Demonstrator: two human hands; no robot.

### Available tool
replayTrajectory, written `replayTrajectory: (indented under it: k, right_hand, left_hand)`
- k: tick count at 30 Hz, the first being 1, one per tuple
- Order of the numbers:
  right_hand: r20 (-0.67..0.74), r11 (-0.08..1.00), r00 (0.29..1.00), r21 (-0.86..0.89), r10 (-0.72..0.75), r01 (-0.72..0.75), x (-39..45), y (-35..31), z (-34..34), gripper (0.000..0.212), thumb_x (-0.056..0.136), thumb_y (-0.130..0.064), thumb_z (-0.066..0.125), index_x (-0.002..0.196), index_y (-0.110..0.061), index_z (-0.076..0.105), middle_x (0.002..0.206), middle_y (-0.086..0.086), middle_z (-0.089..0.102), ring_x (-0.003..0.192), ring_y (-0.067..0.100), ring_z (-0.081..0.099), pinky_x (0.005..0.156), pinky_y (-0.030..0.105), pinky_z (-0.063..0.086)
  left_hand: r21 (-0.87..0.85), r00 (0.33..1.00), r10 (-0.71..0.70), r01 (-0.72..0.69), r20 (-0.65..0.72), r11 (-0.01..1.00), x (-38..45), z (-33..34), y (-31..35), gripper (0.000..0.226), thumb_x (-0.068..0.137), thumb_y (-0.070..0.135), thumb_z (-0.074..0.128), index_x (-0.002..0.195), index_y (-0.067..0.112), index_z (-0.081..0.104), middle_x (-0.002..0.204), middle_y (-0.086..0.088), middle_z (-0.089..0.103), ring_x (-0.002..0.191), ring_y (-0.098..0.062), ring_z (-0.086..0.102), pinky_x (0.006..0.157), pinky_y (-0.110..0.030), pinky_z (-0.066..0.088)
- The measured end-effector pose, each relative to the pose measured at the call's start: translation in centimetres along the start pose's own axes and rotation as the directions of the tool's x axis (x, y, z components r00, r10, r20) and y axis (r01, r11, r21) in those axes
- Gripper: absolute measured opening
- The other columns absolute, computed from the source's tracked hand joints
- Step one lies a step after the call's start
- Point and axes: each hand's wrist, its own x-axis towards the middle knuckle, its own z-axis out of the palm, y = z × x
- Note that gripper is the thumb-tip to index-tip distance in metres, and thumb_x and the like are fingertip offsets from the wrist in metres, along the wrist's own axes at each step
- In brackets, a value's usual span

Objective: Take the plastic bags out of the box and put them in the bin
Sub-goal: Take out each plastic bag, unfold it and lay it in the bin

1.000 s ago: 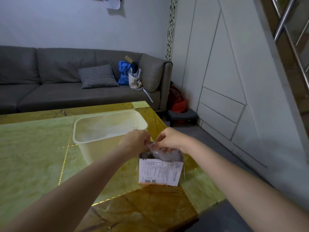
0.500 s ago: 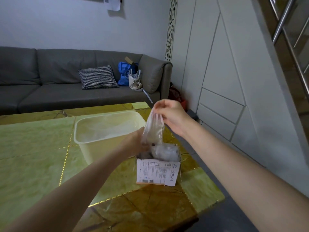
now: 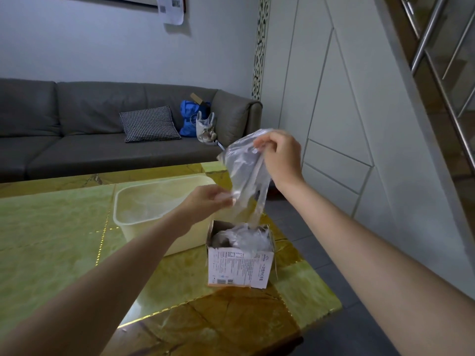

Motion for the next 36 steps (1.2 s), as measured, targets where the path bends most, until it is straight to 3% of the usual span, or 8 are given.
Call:
replayTrajectory:
  k: [4, 7, 13, 17, 20, 26, 32, 36]
  right_hand:
    - [0.195, 0.977, 0.968, 0.112, 0.158, -0.183, -0.6, -0.1, 0.2, 0.037, 0.088, 0.009, 0.041, 0.079, -0.01, 0.071, 0.088, 0.006, 0.071, 0.075, 0.007, 0.061, 0.074, 0.012, 0.048]
    - [0.264, 0.896, 0.918, 0.257, 0.296, -0.362, -0.8, 0.3, 0.1, 0.033, 0.087, 0.007, 0.049, 0.073, -0.016, 0.069, 0.086, 0.005, 0.07, 0.081, 0.013, 0.062, 0.074, 0.02, 0.048]
    - [0.252, 0.788, 0.875, 0.382, 0.413, -0.482, -0.3, 0.9, -0.9, 0.034, 0.085, 0.014, 0.048, 0.074, -0.015, 0.064, 0.081, -0.001, 0.061, 0.062, 0.01, 0.047, 0.046, 0.011, 0.037]
    - [0.338, 0.79, 0.878, 0.403, 0.34, -0.461, -0.6, -0.2, -0.3, 0.036, 0.087, 0.015, 0.045, 0.072, -0.013, 0.063, 0.076, 0.002, 0.06, 0.063, 0.011, 0.052, 0.053, 0.011, 0.043]
    - [0.458, 0.805, 0.855, 0.395, 0.245, -0.442, -0.4, -1.2, 0.0, 0.036, 0.085, 0.017, 0.049, 0.074, -0.013, 0.065, 0.085, 0.003, 0.063, 0.077, 0.016, 0.06, 0.071, 0.023, 0.052]
    - [0.856, 0.761, 0.501, 0.237, 0.131, -0.604, 0.3, -2.9, -0.7, 0.026, 0.085, 0.017, 0.052, 0.102, 0.0, 0.064, 0.104, 0.007, 0.061, 0.081, 0.02, 0.066, 0.076, 0.027, 0.058]
    - [0.82, 0.829, 0.553, 0.202, 0.148, -0.522, 1.0, -4.0, 2.9, 0.053, 0.084, 0.017, 0.055, 0.134, 0.0, 0.048, 0.141, 0.013, 0.039, 0.084, 0.021, 0.067, 0.074, 0.025, 0.058]
    - [0.727, 0.895, 0.647, 0.101, 0.231, -0.434, 0.5, -2.6, 6.6, 0.066, 0.081, 0.013, 0.064, 0.14, -0.003, 0.04, 0.148, 0.014, 0.034, 0.092, 0.02, 0.063, 0.071, 0.021, 0.057]
  left_hand:
    - [-0.241, 0.996, -0.022, 0.044, 0.092, 0.969, 0.0, 0.1, 0.0, 0.034, 0.085, 0.018, 0.065, 0.117, 0.014, 0.055, 0.109, -0.009, 0.064, 0.099, -0.022, 0.062, 0.083, -0.032, 0.048]
    - [-0.245, 1.0, 0.005, -0.004, 0.002, 0.97, 0.0, -0.5, -0.1, 0.017, 0.092, 0.009, 0.054, 0.104, 0.002, 0.063, 0.097, -0.01, 0.067, 0.089, -0.016, 0.065, 0.072, -0.021, 0.051]
    - [-0.513, 0.986, -0.155, 0.166, 0.064, 0.842, -0.7, -2.4, -0.2, 0.045, 0.095, 0.048, 0.031, 0.1, 0.018, 0.063, 0.102, 0.003, 0.067, 0.093, -0.012, 0.057, 0.082, -0.028, 0.042]
    - [-0.279, 0.992, -0.038, 0.07, 0.116, 0.958, -0.8, -2.4, 1.4, 0.029, 0.084, 0.043, 0.053, 0.105, 0.026, 0.063, 0.103, 0.011, 0.062, 0.091, -0.005, 0.054, 0.084, -0.024, 0.042]
    - [-0.266, 0.993, -0.025, -0.006, -0.114, 0.964, 0.1, -2.2, 2.6, 0.012, 0.09, 0.02, 0.055, 0.096, 0.015, 0.065, 0.101, -0.004, 0.06, 0.087, -0.012, 0.051, 0.071, -0.022, 0.039]
    - [-0.333, 0.954, -0.086, -0.015, -0.286, 0.943, 1.1, -4.9, 2.9, 0.008, 0.094, 0.019, 0.049, 0.091, 0.017, 0.056, 0.093, -0.002, 0.058, 0.08, -0.015, 0.058, 0.067, -0.025, 0.048]
    - [0.158, 0.914, 0.079, -0.017, -0.398, 0.987, 0.7, -10.5, 1.4, 0.015, 0.084, 0.02, 0.065, 0.095, 0.013, 0.058, 0.082, 0.002, 0.058, 0.054, -0.011, 0.047, 0.044, -0.017, 0.038]
    - [0.661, 0.802, 0.181, 0.316, -0.57, 0.68, 0.5, -15.2, -1.2, 0.025, 0.089, 0.021, 0.058, 0.111, 0.01, 0.059, 0.108, -0.018, 0.06, 0.092, -0.035, 0.059, 0.073, -0.037, 0.043]
